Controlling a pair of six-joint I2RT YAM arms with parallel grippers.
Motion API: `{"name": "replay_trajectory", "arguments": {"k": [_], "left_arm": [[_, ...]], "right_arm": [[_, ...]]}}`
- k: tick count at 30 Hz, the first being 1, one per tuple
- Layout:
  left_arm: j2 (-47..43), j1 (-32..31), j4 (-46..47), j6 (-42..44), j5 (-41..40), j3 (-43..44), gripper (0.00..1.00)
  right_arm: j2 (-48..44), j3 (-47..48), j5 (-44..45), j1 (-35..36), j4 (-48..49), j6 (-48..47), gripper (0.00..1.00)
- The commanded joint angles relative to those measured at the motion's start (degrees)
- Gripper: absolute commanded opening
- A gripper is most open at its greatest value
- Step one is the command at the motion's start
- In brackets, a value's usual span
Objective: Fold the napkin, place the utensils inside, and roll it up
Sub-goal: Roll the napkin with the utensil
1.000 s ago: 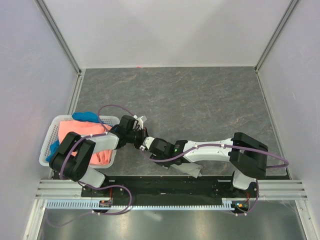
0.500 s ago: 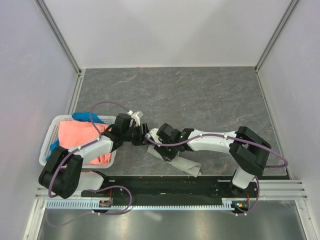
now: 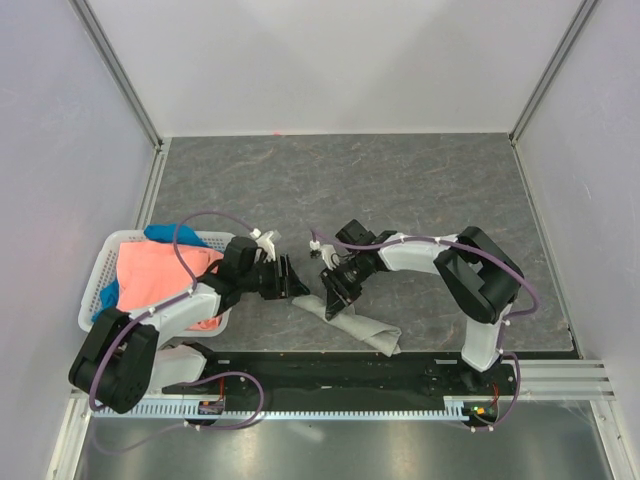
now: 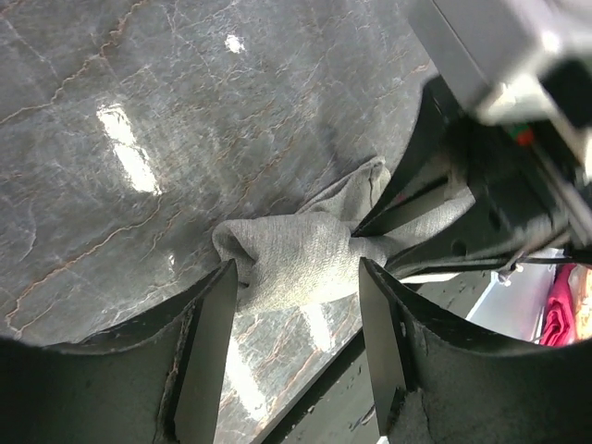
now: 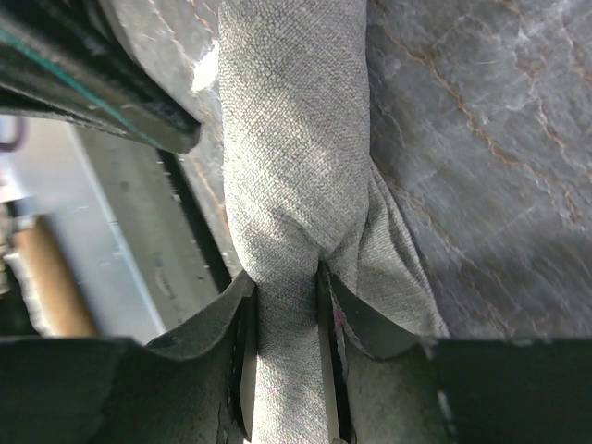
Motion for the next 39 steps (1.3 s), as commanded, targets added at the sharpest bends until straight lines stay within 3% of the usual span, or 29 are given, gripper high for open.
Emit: {"name": "replay_trajectory", "arguments": {"k": [1, 14, 17, 21, 24, 26, 31, 37, 39], "left_arm": [[-0.24, -0.19, 4.28, 0.65, 1.47, -1.15, 0.6], [6.08, -0.19, 14.3, -1.46, 3.24, -3.62, 0.5], [8.55, -0.19, 17.64, -2.6, 4.55, -3.62, 0.42], [9.69, -0.19, 17.74, -2.69, 5.87, -3.35, 0.14], [9.34, -0.19, 15.72, -2.17, 5.96, -2.92, 0.02], [9.25, -0.19, 12.75, -1.64, 6.05, -1.52, 0.02], [10.57, -0.11, 3.6, -1.29, 4.65, 3.75, 0.02], [11.98, -0.02, -5.02, -1.64, 3.15, 8.33, 0.02], [12.59, -0.02, -6.08, -1.55, 3.33, 8.95, 0.02]], "right_arm": [[4.58, 1.38, -7.24, -2.17, -1.86, -0.54, 0.29], [11.53, 3.93, -15.07, -5.25, -1.86, -0.9, 0.3], [11.45, 3.75, -14.02, -5.42, -2.04, -0.72, 0.31], [8.99, 4.01, -10.07, -5.51, -2.65, 0.42, 0.39], [5.66, 5.07, -4.45, -5.51, -5.55, 0.42, 0.53], [2.23, 5.25, -1.81, -5.51, -6.86, 0.94, 0.62], [-6.81, 6.12, 17.76, -0.35, -10.3, 0.07, 0.77], [-12.89, 3.67, 39.56, 11.51, -10.3, 1.82, 0.83], [-13.25, 2.79, 42.58, 13.81, -10.3, 3.31, 0.84]]}}
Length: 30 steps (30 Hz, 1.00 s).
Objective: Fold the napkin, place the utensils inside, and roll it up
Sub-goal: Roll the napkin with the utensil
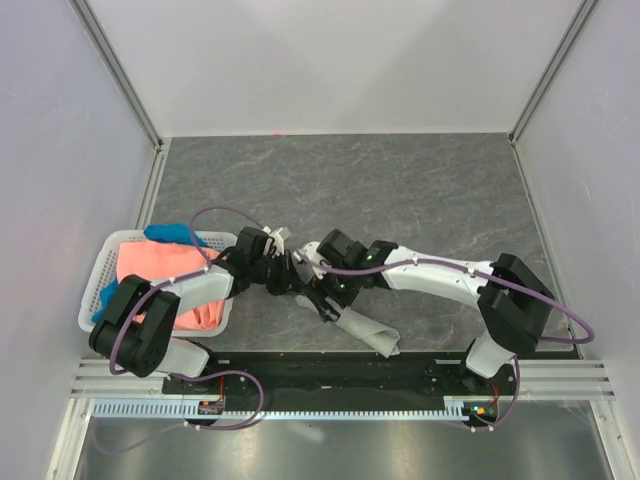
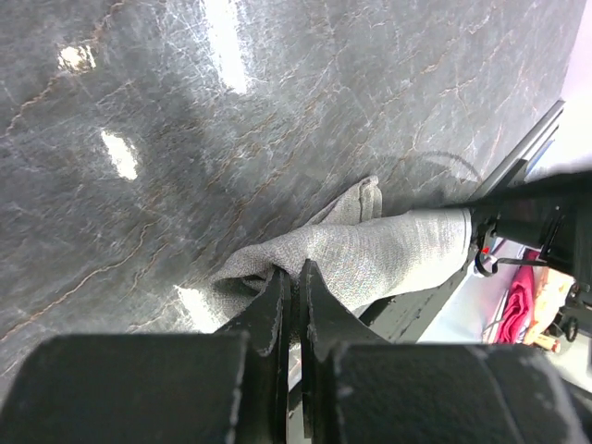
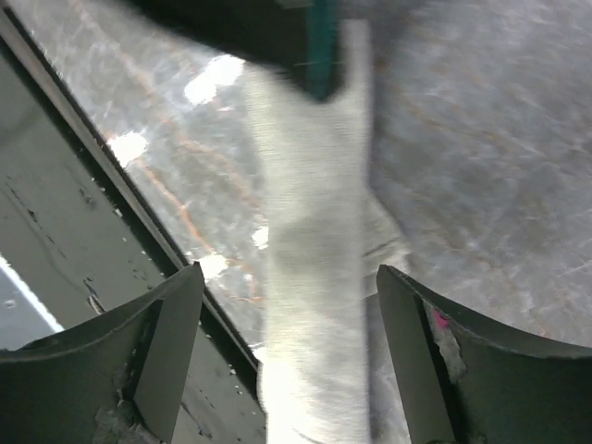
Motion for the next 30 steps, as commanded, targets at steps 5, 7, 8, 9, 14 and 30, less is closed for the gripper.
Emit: {"name": "replay_trajectory", "arguments": {"k": [5, 7, 8, 9, 14, 30], "left_arm": [[1.95, -0.02, -6.88, 1.03, -0.45, 4.28, 0.02], [2.13, -0.02, -7.4, 1.29, -0.45, 4.54, 0.02], [2.04, -0.02, -7.67, 1.38, -0.63, 4.72, 0.02], [2.13, -0.02, -7.93, 1.38, -0.71, 4.89, 0.02], [2.39, -0.02, -8.11, 1.38, -0.37, 5.51, 0.02], [-5.69, 0.69, -7.41, 1.82, -2.82, 4.99, 0.66]], "right_arm": [[-0.99, -1.87, 25.96, 11.47, -1.21, 3.5, 0.86], [0.33, -2.05, 27.45, 13.4, -1.47, 3.85, 0.86], [0.68, -2.14, 28.5, 13.93, -1.56, 3.94, 0.86], [1.56, -2.14, 28.51, 14.55, -1.99, 3.95, 0.86], [4.46, -3.1, 23.69, 14.9, -1.3, 3.15, 0.77], [2.89, -5.48, -0.3, 2.88, -1.47, -3.07, 0.38]]}}
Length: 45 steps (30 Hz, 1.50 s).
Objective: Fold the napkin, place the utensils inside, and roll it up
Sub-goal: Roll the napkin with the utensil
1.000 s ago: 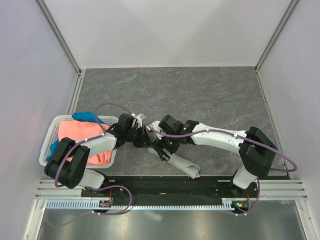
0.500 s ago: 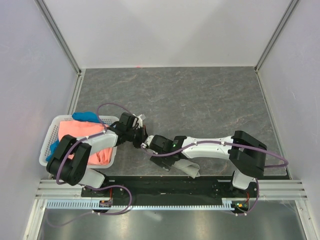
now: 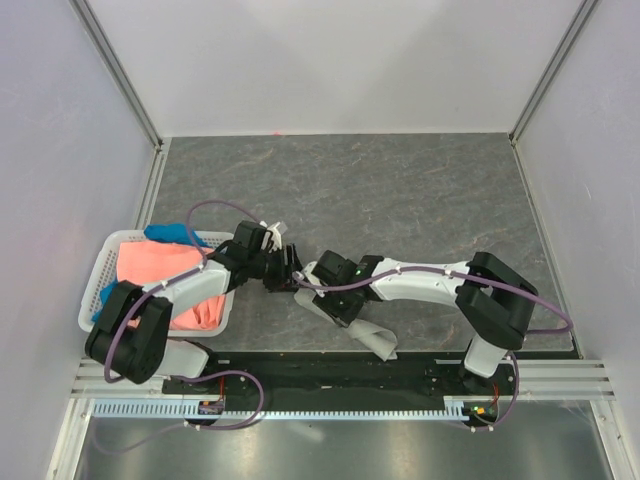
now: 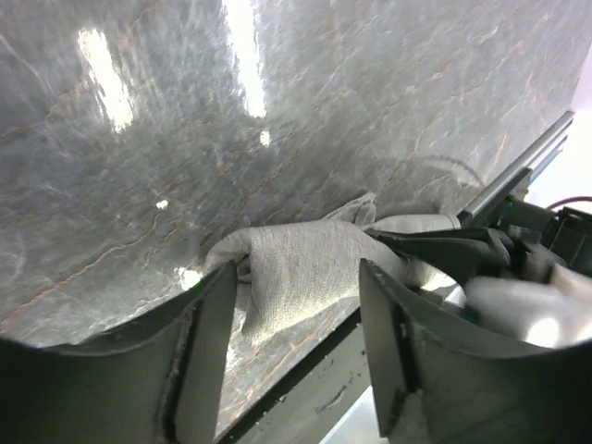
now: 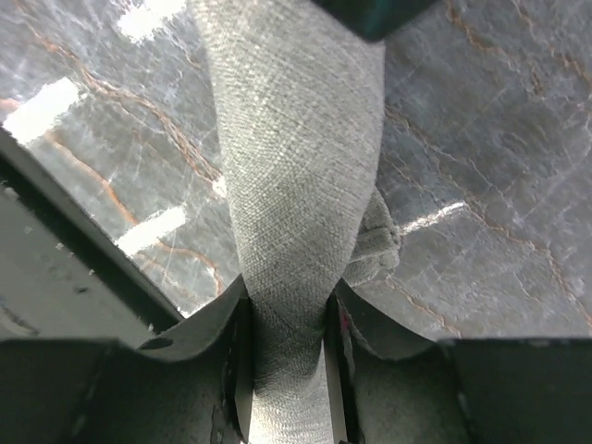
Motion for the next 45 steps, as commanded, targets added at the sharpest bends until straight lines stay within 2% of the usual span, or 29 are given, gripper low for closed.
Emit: {"name": "replay_trajectory", "arguments": {"k": [1, 7, 18, 26, 32, 35, 38, 39, 41, 42, 43, 45], "left_arm": [[-4.68, -0.01, 1.88, 1.23, -1.12, 0.15, 0.66], [-7.85, 0.07, 6.62, 1.5, -0.34, -3.19, 0.67], [-6.54, 0.07, 14.45, 0.97, 2.31, -6.79, 0.67], [-5.22, -0.01, 18.58, 1.06, 2.48, -7.41, 0.64], [-1.0, -0.01, 22.71, -0.08, 5.29, -8.02, 0.57], [0.84, -0.01, 23.86, -0.44, 6.52, -8.11, 0.5], [2.51, -0.01, 23.95, -0.7, 7.67, -8.2, 0.37], [2.87, -0.01, 23.95, -0.79, 7.84, -8.2, 0.27], [3.57, -0.01, 23.6, -0.96, 8.2, -8.2, 0.16], [3.83, -0.01, 23.16, -1.05, 7.76, -8.11, 0.05], [3.84, -0.01, 22.55, -1.14, 7.32, -7.68, 0.02], [3.84, -0.01, 20.52, -1.23, 6.53, -7.15, 0.02]], "right_arm": [[-1.07, -1.91, -14.66, -5.26, -0.97, -4.0, 0.37], [0.42, -2.27, -24.78, -11.94, -0.79, -8.48, 0.36], [5.42, -0.6, -46.92, -21.35, 0.0, -12.44, 0.34], [10.7, 1.07, -53.27, -23.55, 0.0, -14.02, 0.33], [13.6, 2.48, -55.56, -24.17, -0.7, -14.82, 0.33], [14.48, 2.92, -55.91, -24.61, -0.62, -15.26, 0.33], [15.01, 3.53, -55.74, -25.05, -0.62, -15.17, 0.34], [15.1, 3.79, -55.22, -25.05, -0.7, -15.08, 0.34], [14.49, 4.23, -53.73, -25.22, -0.79, -14.12, 0.41], [13.96, 4.5, -51.45, -25.14, -0.79, -13.68, 0.45], [12.74, 4.59, -49.52, -25.14, -0.79, -13.07, 0.56], [11.07, 4.94, -46.35, -25.05, -0.97, -11.31, 0.68]]}}
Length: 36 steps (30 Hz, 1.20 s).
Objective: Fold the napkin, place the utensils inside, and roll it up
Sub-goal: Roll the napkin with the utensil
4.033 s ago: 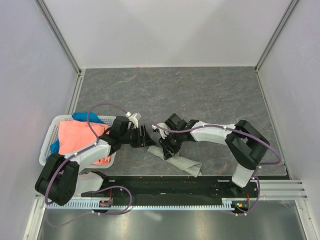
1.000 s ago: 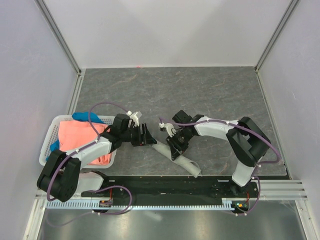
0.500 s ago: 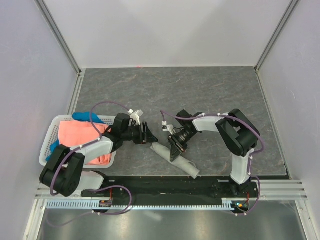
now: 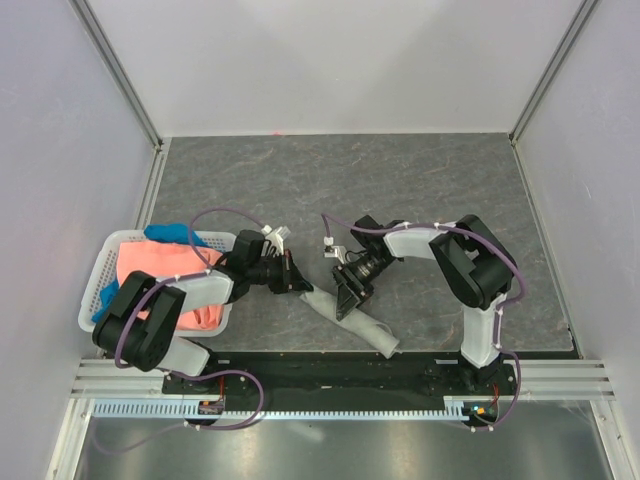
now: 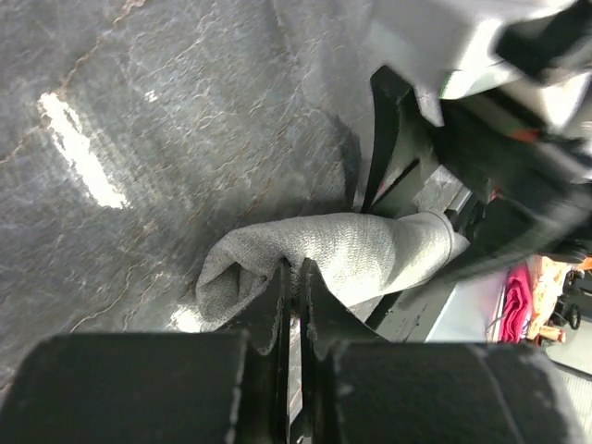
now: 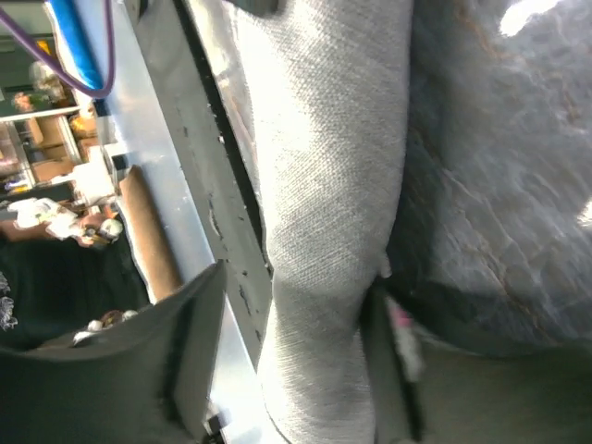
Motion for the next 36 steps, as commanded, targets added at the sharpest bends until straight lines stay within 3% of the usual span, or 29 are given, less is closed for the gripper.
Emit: {"name": "replay_trajectory", "arguments": {"k": [1, 6, 10, 14, 23, 30, 36], "left_arm": [[0.36, -0.04, -0.86, -0.42, 0.95, 1.33, 0.02], [0.1, -0.04, -6.55, -0.95, -0.8, 3.88, 0.02], [0.62, 0.14, -11.49, -2.35, -2.56, 6.95, 0.02], [2.38, 0.67, -14.82, -2.35, -2.48, 9.16, 0.02], [8.36, 1.55, -16.24, -1.74, 2.97, 12.76, 0.02], [8.45, 1.63, -16.59, -1.04, 3.59, 13.12, 0.02], [8.45, 1.72, -16.68, -0.25, 4.64, 13.2, 0.02]], "right_arm": [[-5.5, 2.6, 9.78, -0.26, 1.92, 0.89, 0.75], [-14.02, 1.9, 22.97, 1.4, 2.35, 4.23, 0.94], [-20.01, -1.34, 44.02, 9.99, 4.71, 5.46, 0.98], [-24.76, -5.38, 51.89, 16.16, 9.2, 6.79, 0.98], [-21.09, -6.89, 61.31, 25.57, 11.67, 6.79, 0.98], [-17.3, -6.45, 63.51, 26.37, 10.89, 6.35, 0.96], [-14.31, -6.28, 62.38, 25.49, 7.99, 6.79, 0.86]]}}
